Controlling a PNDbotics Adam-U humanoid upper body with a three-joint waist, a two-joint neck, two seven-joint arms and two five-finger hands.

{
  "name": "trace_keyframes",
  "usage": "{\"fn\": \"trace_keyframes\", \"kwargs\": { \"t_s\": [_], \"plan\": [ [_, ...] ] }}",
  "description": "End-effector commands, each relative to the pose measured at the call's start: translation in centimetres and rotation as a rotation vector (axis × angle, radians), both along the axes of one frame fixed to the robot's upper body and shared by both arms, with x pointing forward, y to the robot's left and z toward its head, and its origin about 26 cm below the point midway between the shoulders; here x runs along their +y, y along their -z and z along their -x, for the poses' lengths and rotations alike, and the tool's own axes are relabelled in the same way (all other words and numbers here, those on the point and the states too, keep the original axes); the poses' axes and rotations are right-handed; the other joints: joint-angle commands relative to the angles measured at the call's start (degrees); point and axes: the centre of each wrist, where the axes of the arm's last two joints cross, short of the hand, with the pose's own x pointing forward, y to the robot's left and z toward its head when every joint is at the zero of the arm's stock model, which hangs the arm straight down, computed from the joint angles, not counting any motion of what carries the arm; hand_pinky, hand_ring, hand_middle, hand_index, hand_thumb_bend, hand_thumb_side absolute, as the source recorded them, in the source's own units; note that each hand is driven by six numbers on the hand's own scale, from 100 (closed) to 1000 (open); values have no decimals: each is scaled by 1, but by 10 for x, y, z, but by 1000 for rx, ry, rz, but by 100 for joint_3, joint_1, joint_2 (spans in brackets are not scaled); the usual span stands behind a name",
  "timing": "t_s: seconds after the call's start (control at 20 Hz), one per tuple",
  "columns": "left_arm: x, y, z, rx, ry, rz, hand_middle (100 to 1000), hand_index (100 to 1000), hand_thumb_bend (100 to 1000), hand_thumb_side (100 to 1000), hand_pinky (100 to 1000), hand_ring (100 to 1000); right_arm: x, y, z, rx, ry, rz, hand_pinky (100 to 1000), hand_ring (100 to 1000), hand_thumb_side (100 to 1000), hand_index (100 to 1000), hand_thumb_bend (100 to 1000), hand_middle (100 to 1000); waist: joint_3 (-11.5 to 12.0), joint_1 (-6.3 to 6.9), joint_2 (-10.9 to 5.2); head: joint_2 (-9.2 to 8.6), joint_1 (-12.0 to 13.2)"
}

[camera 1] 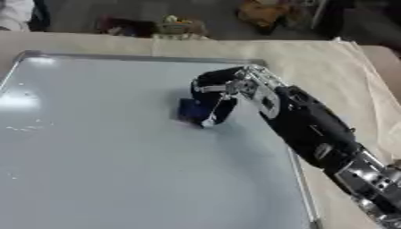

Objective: Wipe the whiteboard clean with a brush.

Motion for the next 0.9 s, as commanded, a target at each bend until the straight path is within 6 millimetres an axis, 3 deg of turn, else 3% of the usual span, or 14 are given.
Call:
{"fn": "trace_keyframes", "kwargs": {
  "t_s": [0.05,0.3,0.45,0.9],
  "plan": [
    [1,-11,2,-30,4,-17,458,495,100,861,343,399,6,-1,1,96,-259,254,224,279,238,186,100,100,4,26,-74,-48,-9],
    [1,-11,2,-30,5,-18,458,495,100,861,343,399,6,-1,1,98,-256,251,223,281,207,186,100,100,1,25,-77,-56,-12],
    [1,-11,2,-31,5,-18,458,495,100,861,343,399,1,-2,0,98,-223,255,223,288,257,186,100,100,1,24,-75,-66,-13],
    [1,-10,2,-30,0,-19,457,495,100,861,343,398,-36,8,-11,61,9,267,225,320,253,185,100,100,-9,33,-77,-52,5]
  ]
}}
